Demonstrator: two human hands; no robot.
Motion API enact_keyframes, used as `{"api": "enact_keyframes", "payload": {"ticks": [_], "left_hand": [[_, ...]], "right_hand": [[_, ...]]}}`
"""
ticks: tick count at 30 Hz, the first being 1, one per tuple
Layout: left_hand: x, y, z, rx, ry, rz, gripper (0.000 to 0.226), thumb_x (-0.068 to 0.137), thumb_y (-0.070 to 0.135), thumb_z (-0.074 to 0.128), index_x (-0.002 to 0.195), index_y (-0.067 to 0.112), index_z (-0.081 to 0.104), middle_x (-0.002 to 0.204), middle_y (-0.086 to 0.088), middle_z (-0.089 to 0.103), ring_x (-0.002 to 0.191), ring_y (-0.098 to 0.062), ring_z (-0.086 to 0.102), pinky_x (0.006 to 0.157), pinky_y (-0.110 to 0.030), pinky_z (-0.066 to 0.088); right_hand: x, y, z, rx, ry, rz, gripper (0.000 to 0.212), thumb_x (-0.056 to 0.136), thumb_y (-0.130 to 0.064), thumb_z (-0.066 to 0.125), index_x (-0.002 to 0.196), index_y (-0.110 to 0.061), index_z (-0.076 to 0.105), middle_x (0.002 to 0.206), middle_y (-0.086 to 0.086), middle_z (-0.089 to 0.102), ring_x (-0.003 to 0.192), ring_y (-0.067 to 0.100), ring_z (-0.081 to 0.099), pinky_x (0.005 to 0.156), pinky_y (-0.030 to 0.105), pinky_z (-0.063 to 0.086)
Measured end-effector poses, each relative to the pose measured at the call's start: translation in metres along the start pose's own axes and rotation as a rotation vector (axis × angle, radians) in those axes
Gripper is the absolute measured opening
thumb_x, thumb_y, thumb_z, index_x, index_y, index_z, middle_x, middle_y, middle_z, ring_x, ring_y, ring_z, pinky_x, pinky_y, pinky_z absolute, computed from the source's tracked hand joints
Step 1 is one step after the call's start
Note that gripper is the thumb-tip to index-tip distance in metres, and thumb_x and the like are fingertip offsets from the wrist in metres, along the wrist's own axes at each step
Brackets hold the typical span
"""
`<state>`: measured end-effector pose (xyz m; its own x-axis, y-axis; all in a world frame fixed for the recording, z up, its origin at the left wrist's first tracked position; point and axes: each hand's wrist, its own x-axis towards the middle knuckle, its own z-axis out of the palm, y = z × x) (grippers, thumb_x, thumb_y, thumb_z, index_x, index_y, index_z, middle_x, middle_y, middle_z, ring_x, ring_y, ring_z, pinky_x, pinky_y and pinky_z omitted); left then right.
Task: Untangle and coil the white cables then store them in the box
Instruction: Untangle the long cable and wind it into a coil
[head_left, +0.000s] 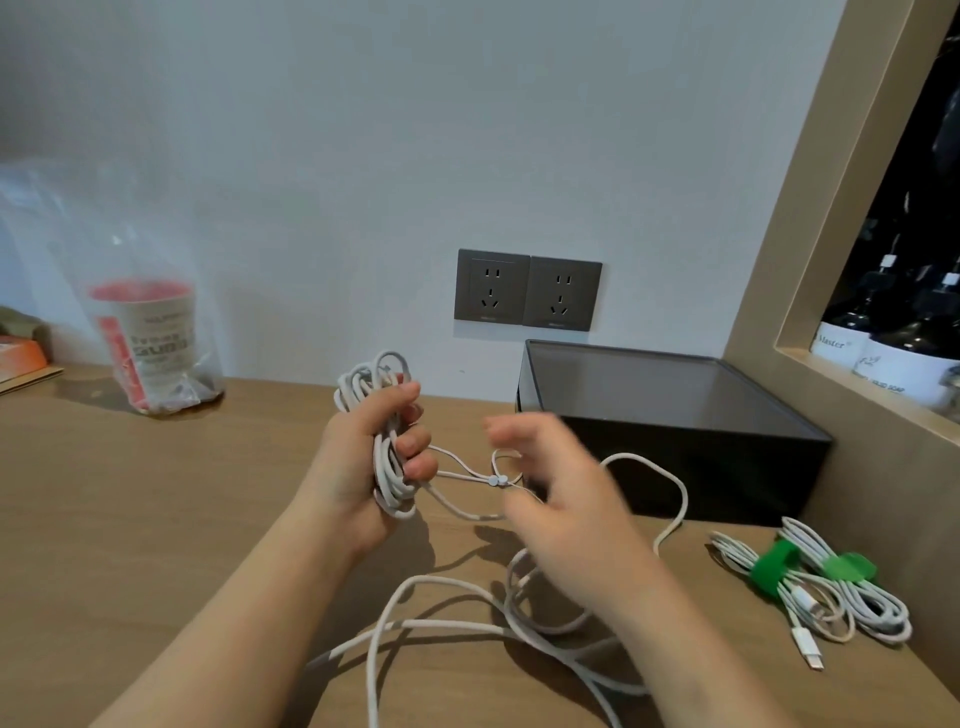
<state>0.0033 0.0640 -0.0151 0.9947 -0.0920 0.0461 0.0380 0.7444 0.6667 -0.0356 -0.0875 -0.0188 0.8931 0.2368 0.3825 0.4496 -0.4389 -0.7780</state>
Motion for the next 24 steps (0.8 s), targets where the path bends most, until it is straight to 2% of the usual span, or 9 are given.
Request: {"api": "enact_keyframes", "payload": {"ticks": [2,4,7,10,13,16,18,21,24], "left_hand": [[-0.001,0.001,0.001,-0.056,-0.026,-0.036,0.013,0.069,0.015,0.060,0.063,0.013,0.049,0.055,0.003,0.036,0.032,-0.005,0.032,0.028,-0.014,0.026],[-0.002,0.003,0.000,-0.129,-0.074,-0.080,0.024,0.059,0.013,0.077,0.059,0.010,0.053,0.056,0.002,0.034,0.032,-0.006,0.033,0.028,-0.014,0.029],[-0.003,0.008,-0.006,-0.231,-0.157,-0.124,0.047,0.029,0.005,0.092,0.057,0.007,0.055,0.053,0.002,0.037,0.032,-0.008,0.036,0.028,-0.017,0.033],[-0.003,0.013,-0.010,-0.253,-0.181,-0.123,0.048,0.028,0.004,0.092,0.056,0.006,0.053,0.050,0.003,0.038,0.033,-0.007,0.038,0.028,-0.018,0.033],[-0.001,0.017,-0.013,-0.241,-0.182,-0.095,0.048,0.028,0.006,0.092,0.056,0.007,0.053,0.051,0.003,0.040,0.033,-0.006,0.038,0.028,-0.017,0.033],[-0.002,0.016,-0.007,-0.155,-0.141,-0.081,0.043,0.036,0.010,0.091,0.060,0.010,0.055,0.053,0.003,0.040,0.034,-0.005,0.036,0.027,-0.016,0.030],[-0.002,0.012,-0.003,-0.044,-0.072,-0.041,0.026,0.060,0.015,0.075,0.070,0.015,0.051,0.055,0.004,0.040,0.034,-0.004,0.033,0.027,-0.014,0.026],[-0.003,0.008,0.000,0.055,-0.032,0.008,0.010,0.070,0.014,0.056,0.075,0.018,0.050,0.056,0.005,0.041,0.034,-0.004,0.030,0.029,-0.012,0.022],[-0.004,0.004,0.002,0.091,-0.029,0.001,0.010,0.069,0.013,0.056,0.075,0.018,0.050,0.056,0.004,0.040,0.033,-0.004,0.031,0.029,-0.012,0.023]], "right_hand": [[-0.001,0.002,0.014,0.036,-0.280,0.127,0.046,0.088,-0.006,0.050,0.118,-0.040,0.040,0.121,-0.017,0.050,0.114,-0.004,0.046,0.100,0.022,0.039],[0.000,0.006,0.018,-0.007,-0.350,0.168,0.041,0.091,-0.017,0.054,0.122,-0.039,0.041,0.107,-0.012,0.058,0.099,-0.001,0.055,0.087,0.019,0.046],[0.004,0.011,0.006,-0.202,-0.193,0.129,0.007,0.090,-0.032,0.057,0.096,-0.030,0.061,0.069,-0.008,0.056,0.062,-0.001,0.051,0.059,0.014,0.041],[0.009,0.023,-0.019,-0.277,0.027,0.168,0.010,0.085,-0.031,0.062,0.077,-0.027,0.066,0.059,-0.008,0.056,0.058,0.002,0.049,0.053,0.015,0.036],[0.011,0.032,-0.045,0.025,0.304,0.352,0.013,0.086,-0.021,0.063,0.075,-0.017,0.068,0.050,-0.007,0.053,0.053,0.013,0.050,0.056,0.027,0.041],[0.009,0.028,-0.058,0.536,0.307,0.497,0.011,0.089,-0.011,0.057,0.084,-0.003,0.063,0.048,0.003,0.041,0.042,0.014,0.039,0.041,0.025,0.038],[0.006,0.025,-0.061,0.589,0.235,0.506,0.010,0.090,-0.011,0.055,0.094,-0.003,0.060,0.050,0.004,0.044,0.039,0.012,0.038,0.036,0.021,0.036],[0.003,0.024,-0.057,-0.028,-0.012,0.536,0.032,0.084,-0.028,0.066,0.111,-0.025,0.049,0.071,0.004,0.058,0.043,0.010,0.046,0.038,0.022,0.037],[0.001,0.024,-0.037,-0.653,-0.252,0.370,0.059,0.078,-0.043,0.068,0.129,-0.040,0.037,0.106,-0.006,0.060,0.089,0.011,0.061,0.074,0.028,0.052]]}}
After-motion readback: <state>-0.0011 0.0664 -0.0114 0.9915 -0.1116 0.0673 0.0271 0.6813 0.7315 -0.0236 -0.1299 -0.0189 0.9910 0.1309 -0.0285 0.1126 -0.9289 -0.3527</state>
